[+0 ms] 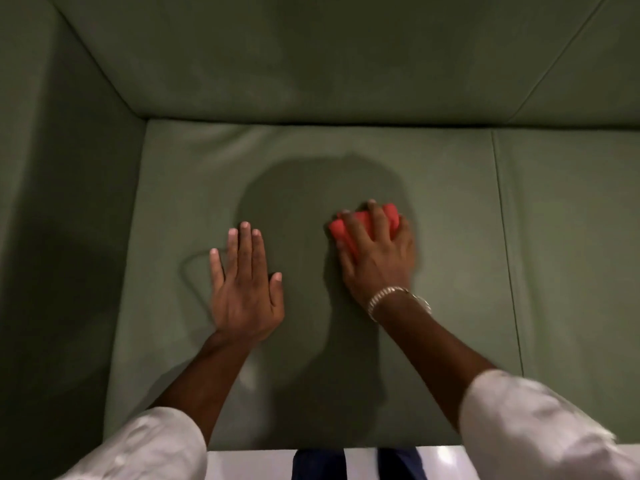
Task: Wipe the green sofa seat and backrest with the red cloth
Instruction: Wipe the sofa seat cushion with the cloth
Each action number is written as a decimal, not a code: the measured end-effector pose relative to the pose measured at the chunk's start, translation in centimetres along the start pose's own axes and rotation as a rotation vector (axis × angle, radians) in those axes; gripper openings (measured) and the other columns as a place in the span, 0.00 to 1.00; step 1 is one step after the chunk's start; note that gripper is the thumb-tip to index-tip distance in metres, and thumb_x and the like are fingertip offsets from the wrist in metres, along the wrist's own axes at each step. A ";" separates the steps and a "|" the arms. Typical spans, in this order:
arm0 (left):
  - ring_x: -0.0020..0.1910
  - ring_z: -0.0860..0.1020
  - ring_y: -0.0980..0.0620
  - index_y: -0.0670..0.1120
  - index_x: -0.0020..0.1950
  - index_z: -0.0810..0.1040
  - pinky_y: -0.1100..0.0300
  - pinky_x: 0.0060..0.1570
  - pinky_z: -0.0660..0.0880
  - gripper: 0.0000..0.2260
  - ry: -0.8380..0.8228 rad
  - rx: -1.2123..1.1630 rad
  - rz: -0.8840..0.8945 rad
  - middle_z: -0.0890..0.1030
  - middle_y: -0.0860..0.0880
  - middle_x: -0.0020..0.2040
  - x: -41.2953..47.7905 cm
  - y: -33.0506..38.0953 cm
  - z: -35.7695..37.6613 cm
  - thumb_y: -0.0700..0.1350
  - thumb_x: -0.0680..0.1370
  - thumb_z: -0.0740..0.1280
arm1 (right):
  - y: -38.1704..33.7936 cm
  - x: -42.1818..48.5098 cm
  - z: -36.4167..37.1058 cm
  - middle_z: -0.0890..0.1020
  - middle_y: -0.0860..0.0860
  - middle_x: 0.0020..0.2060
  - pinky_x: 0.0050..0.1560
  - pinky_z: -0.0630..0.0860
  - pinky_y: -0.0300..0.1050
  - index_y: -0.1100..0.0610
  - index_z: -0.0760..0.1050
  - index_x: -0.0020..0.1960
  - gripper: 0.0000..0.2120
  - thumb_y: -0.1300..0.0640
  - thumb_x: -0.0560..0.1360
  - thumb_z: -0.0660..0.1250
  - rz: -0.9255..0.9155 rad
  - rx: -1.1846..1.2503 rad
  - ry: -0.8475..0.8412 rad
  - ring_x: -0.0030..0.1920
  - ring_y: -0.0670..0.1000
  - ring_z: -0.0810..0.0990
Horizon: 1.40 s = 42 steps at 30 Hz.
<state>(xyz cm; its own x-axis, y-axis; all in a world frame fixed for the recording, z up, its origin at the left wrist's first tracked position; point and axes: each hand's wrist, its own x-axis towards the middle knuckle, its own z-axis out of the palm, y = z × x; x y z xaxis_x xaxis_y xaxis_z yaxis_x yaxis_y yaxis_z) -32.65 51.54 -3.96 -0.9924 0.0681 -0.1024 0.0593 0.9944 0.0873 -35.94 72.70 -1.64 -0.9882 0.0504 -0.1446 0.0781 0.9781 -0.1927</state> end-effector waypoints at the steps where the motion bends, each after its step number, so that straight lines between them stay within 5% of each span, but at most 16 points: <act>1: 0.80 0.50 0.43 0.41 0.79 0.51 0.38 0.77 0.51 0.32 -0.002 -0.014 -0.012 0.52 0.41 0.81 0.0 0.3 0.0 0.53 0.78 0.53 | -1.2 0.5 0.1 0.67 0.54 0.74 0.68 0.66 0.65 0.42 0.66 0.70 0.24 0.40 0.76 0.56 -0.061 0.013 0.007 0.68 0.70 0.66; 5: 0.80 0.50 0.43 0.40 0.79 0.53 0.38 0.77 0.50 0.32 -0.043 -0.077 -0.036 0.53 0.41 0.81 0.2 2.9 -0.9 0.52 0.77 0.52 | 1.1 -2.5 -1.0 0.73 0.52 0.71 0.60 0.72 0.61 0.42 0.72 0.67 0.24 0.43 0.70 0.63 -0.320 0.023 -0.068 0.66 0.69 0.71; 13: 0.80 0.49 0.43 0.40 0.79 0.54 0.40 0.78 0.50 0.33 -0.056 -0.219 0.104 0.53 0.41 0.81 -0.7 22.5 -0.7 0.55 0.78 0.52 | 21.8 -7.9 -8.8 0.74 0.57 0.69 0.66 0.68 0.59 0.50 0.76 0.65 0.23 0.47 0.72 0.60 0.080 0.328 0.093 0.65 0.64 0.74; 23: 0.80 0.50 0.42 0.40 0.79 0.54 0.39 0.77 0.48 0.34 -0.111 -0.166 0.403 0.53 0.41 0.81 -0.5 50.5 2.7 0.58 0.78 0.54 | 47.9 -12.8 -12.0 0.72 0.56 0.71 0.68 0.65 0.55 0.48 0.75 0.67 0.21 0.46 0.75 0.62 0.445 0.278 0.273 0.69 0.64 0.70; 28: 0.81 0.49 0.43 0.41 0.79 0.52 0.39 0.77 0.47 0.34 -0.097 -0.027 0.402 0.52 0.41 0.81 -0.3 51.7 4.5 0.55 0.77 0.54 | 48.9 -10.1 -9.6 0.69 0.52 0.75 0.72 0.64 0.59 0.42 0.71 0.69 0.22 0.42 0.77 0.59 0.402 0.256 0.208 0.74 0.65 0.64; 33: 0.81 0.49 0.44 0.41 0.79 0.52 0.38 0.77 0.49 0.33 -0.105 -0.037 0.444 0.52 0.42 0.81 0.3 50.9 4.0 0.53 0.77 0.54 | 46.0 -12.9 -7.2 0.68 0.52 0.75 0.65 0.66 0.62 0.42 0.67 0.70 0.25 0.42 0.73 0.61 0.065 0.037 0.100 0.74 0.66 0.63; 39: 0.81 0.48 0.44 0.42 0.79 0.50 0.37 0.77 0.47 0.33 -0.104 -0.023 0.410 0.50 0.42 0.81 0.5 50.3 4.1 0.54 0.77 0.52 | 49.6 -10.8 -8.8 0.71 0.56 0.73 0.68 0.68 0.63 0.45 0.71 0.68 0.24 0.42 0.74 0.61 0.522 0.101 0.224 0.69 0.69 0.67; 42: 0.81 0.47 0.44 0.42 0.79 0.50 0.38 0.77 0.47 0.33 -0.115 -0.042 0.410 0.50 0.42 0.81 0.5 50.0 3.9 0.53 0.77 0.52 | 46.4 -7.9 -8.5 0.68 0.55 0.74 0.68 0.68 0.63 0.42 0.68 0.70 0.25 0.42 0.74 0.60 0.256 0.073 0.165 0.71 0.70 0.66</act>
<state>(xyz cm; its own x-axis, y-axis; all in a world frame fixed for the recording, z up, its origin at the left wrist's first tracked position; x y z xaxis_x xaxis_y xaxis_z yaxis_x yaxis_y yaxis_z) -29.78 101.62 -3.51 -0.8691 0.4680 -0.1602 0.4397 0.8793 0.1833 -25.60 119.43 -1.19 -0.9428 0.3311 -0.0388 0.3304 0.9127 -0.2404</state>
